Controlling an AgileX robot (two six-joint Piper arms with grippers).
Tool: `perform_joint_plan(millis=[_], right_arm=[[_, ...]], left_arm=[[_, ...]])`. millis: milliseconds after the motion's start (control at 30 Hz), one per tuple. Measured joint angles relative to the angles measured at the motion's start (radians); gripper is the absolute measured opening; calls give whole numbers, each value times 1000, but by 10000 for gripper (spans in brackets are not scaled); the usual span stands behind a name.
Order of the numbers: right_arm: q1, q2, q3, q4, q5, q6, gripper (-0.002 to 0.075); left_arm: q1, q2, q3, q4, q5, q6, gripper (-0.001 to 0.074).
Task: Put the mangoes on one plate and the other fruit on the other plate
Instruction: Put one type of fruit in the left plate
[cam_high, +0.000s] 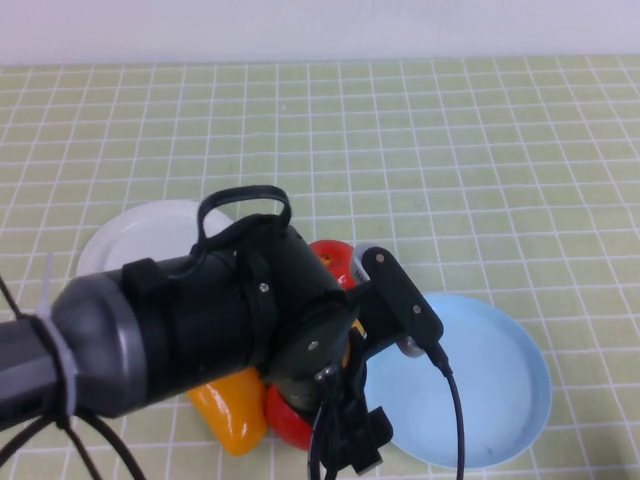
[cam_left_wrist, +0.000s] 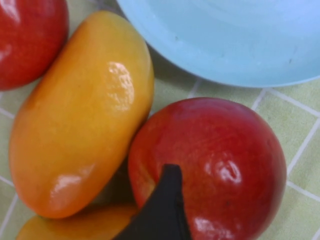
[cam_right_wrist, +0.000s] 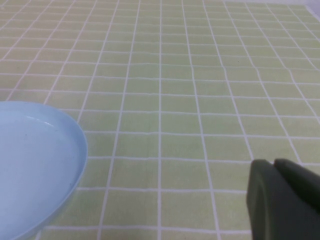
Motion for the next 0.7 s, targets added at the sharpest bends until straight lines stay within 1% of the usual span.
perform_joint_plan(millis=[400, 700], right_arm=[[0, 0, 0, 0, 0, 0, -16], [0, 0, 0, 0, 0, 0, -16]], left_arm=[[-2, 33, 0, 76, -6, -61, 669], [-2, 49, 0, 76, 27, -97, 669]])
